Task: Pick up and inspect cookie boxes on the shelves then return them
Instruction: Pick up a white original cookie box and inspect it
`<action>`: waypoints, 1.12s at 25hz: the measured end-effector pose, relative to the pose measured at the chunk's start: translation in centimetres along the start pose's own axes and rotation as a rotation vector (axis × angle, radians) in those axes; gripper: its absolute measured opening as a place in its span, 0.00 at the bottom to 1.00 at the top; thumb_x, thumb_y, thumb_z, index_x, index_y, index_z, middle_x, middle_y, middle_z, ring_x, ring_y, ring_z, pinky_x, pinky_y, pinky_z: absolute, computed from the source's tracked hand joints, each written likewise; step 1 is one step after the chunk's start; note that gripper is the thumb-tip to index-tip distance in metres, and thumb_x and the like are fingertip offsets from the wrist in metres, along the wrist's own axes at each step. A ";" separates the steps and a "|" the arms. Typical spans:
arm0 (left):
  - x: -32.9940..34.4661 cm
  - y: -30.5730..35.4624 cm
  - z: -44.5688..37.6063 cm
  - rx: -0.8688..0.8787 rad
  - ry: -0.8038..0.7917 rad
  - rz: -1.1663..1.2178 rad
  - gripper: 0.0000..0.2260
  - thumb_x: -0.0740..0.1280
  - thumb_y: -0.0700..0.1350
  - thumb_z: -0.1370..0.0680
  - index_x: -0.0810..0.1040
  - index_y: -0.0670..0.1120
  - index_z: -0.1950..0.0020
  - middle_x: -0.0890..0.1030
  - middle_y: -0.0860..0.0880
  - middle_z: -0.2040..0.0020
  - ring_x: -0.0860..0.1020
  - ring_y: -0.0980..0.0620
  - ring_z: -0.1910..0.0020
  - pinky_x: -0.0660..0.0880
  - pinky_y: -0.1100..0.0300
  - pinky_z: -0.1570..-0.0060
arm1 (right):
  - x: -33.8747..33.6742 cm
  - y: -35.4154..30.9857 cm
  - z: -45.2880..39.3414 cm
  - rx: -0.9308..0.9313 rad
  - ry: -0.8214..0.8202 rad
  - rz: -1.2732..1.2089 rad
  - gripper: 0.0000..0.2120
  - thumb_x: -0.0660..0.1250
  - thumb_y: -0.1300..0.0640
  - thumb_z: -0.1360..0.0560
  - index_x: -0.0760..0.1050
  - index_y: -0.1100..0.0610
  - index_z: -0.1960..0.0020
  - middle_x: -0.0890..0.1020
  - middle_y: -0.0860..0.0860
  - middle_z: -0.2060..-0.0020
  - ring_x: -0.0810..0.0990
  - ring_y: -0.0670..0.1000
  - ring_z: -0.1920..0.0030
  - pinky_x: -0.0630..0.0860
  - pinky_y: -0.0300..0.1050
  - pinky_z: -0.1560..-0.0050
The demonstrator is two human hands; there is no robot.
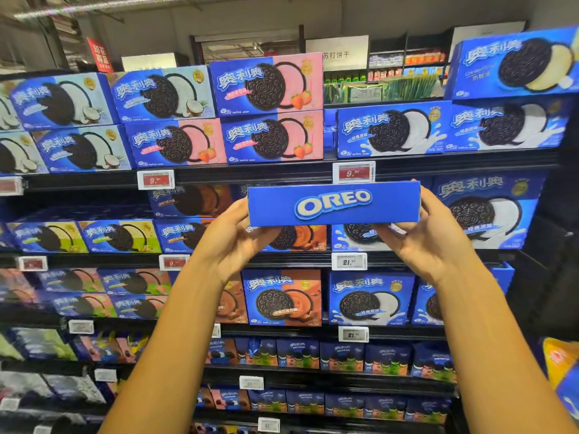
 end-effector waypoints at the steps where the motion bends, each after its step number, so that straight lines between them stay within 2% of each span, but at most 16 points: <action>1: -0.1 -0.1 0.0 -0.002 0.010 0.009 0.22 0.69 0.41 0.26 0.75 0.39 0.32 0.81 0.39 0.38 0.79 0.40 0.37 0.75 0.44 0.39 | 0.0 0.1 0.1 -0.004 0.010 0.003 0.10 0.69 0.49 0.22 0.84 0.54 0.53 0.87 0.53 0.58 0.87 0.53 0.62 0.84 0.49 0.60; 4: -0.3 -0.2 0.1 -0.004 0.024 0.014 0.20 0.69 0.42 0.26 0.77 0.40 0.35 0.81 0.39 0.37 0.79 0.39 0.37 0.75 0.44 0.40 | -0.1 0.7 0.2 0.008 0.011 0.004 0.10 0.70 0.49 0.22 0.83 0.55 0.52 0.88 0.55 0.57 0.87 0.55 0.61 0.83 0.48 0.61; 7: -0.8 -0.4 0.2 -0.022 0.050 -0.004 0.19 0.68 0.43 0.23 0.75 0.41 0.32 0.81 0.39 0.38 0.78 0.38 0.37 0.79 0.47 0.44 | 0.0 1.0 0.5 0.021 0.006 0.002 0.10 0.71 0.49 0.23 0.86 0.54 0.56 0.87 0.55 0.57 0.87 0.56 0.61 0.83 0.48 0.61; 9: -1.2 -0.5 0.4 -0.026 0.072 -0.040 0.21 0.69 0.45 0.23 0.74 0.42 0.30 0.81 0.40 0.37 0.79 0.39 0.38 0.82 0.49 0.49 | 0.1 1.2 0.7 0.032 0.002 0.024 0.11 0.70 0.48 0.23 0.85 0.54 0.50 0.87 0.56 0.55 0.87 0.56 0.60 0.83 0.48 0.61; 11: -1.6 -0.6 0.6 -0.014 0.092 -0.071 0.21 0.68 0.46 0.23 0.74 0.44 0.30 0.81 0.41 0.37 0.81 0.40 0.42 0.82 0.51 0.53 | -0.2 1.5 0.6 0.050 -0.006 0.031 0.17 0.68 0.46 0.22 0.81 0.55 0.39 0.86 0.57 0.52 0.87 0.57 0.59 0.83 0.50 0.61; 12: -1.7 -0.6 0.7 0.003 0.091 -0.078 0.19 0.68 0.46 0.22 0.75 0.44 0.31 0.80 0.41 0.36 0.81 0.41 0.44 0.82 0.52 0.55 | -0.4 1.7 0.5 0.055 -0.010 0.029 0.20 0.68 0.46 0.22 0.78 0.56 0.35 0.86 0.57 0.50 0.87 0.58 0.56 0.84 0.52 0.59; 14: -1.7 -0.4 0.9 0.067 0.065 -0.089 0.14 0.65 0.44 0.20 0.77 0.47 0.34 0.80 0.43 0.36 0.80 0.44 0.45 0.81 0.51 0.53 | -0.5 2.0 0.3 0.062 -0.025 0.012 0.23 0.67 0.48 0.21 0.74 0.58 0.31 0.85 0.57 0.44 0.85 0.61 0.45 0.83 0.59 0.49; 16: -1.5 -0.1 1.1 0.179 0.004 -0.118 0.14 0.63 0.44 0.19 0.75 0.48 0.33 0.79 0.45 0.33 0.79 0.46 0.41 0.80 0.50 0.48 | -0.7 2.3 0.1 0.069 -0.053 -0.031 0.21 0.68 0.50 0.22 0.78 0.60 0.34 0.83 0.58 0.40 0.82 0.60 0.38 0.80 0.59 0.40; 18: -1.4 0.1 1.4 0.299 -0.031 -0.124 0.17 0.60 0.42 0.17 0.70 0.48 0.28 0.75 0.47 0.29 0.78 0.48 0.38 0.79 0.54 0.49 | -1.0 3.0 0.1 0.089 -0.070 -0.091 0.16 0.68 0.53 0.25 0.84 0.59 0.42 0.83 0.58 0.40 0.84 0.56 0.42 0.81 0.53 0.42; 19: -1.4 0.2 1.5 0.353 -0.036 -0.122 0.19 0.58 0.40 0.17 0.67 0.47 0.26 0.73 0.48 0.27 0.76 0.50 0.35 0.80 0.56 0.49 | -1.1 3.5 0.1 0.100 -0.072 -0.083 0.14 0.67 0.53 0.24 0.84 0.57 0.42 0.84 0.57 0.41 0.85 0.54 0.46 0.82 0.52 0.45; 21: -1.3 0.2 1.7 0.435 -0.049 -0.123 0.21 0.58 0.37 0.18 0.65 0.48 0.26 0.71 0.50 0.26 0.74 0.53 0.31 0.80 0.59 0.48 | -1.3 4.3 0.1 0.110 -0.068 -0.028 0.14 0.65 0.53 0.21 0.81 0.54 0.38 0.85 0.54 0.43 0.85 0.51 0.50 0.84 0.50 0.50; 24: -1.2 -0.1 1.9 0.435 -0.055 -0.054 0.25 0.62 0.40 0.22 0.63 0.45 0.24 0.75 0.50 0.29 0.75 0.51 0.33 0.79 0.58 0.44 | -1.0 4.7 0.1 0.021 -0.094 -0.023 0.11 0.66 0.50 0.22 0.78 0.50 0.42 0.85 0.49 0.46 0.83 0.49 0.51 0.82 0.46 0.54; 26: -1.0 -0.6 2.1 0.360 -0.101 -0.032 0.22 0.62 0.46 0.20 0.70 0.45 0.27 0.77 0.47 0.32 0.77 0.49 0.36 0.78 0.54 0.42 | -0.5 4.4 0.1 -0.062 -0.137 -0.025 0.10 0.66 0.53 0.23 0.77 0.49 0.43 0.85 0.46 0.49 0.83 0.46 0.52 0.81 0.45 0.53; 28: -0.7 -1.4 2.4 0.260 -0.146 -0.014 0.20 0.58 0.55 0.20 0.78 0.49 0.33 0.79 0.46 0.34 0.78 0.47 0.37 0.78 0.51 0.43 | 0.0 4.2 0.1 -0.102 -0.168 -0.018 0.09 0.66 0.54 0.23 0.77 0.50 0.43 0.85 0.45 0.50 0.83 0.44 0.53 0.82 0.45 0.52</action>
Point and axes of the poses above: each hand's wrist, its own z-axis away from the middle knuckle, its own x-axis out of the palm, y = z × x, the point moved 4 cm from there along -z, towards the middle knuckle
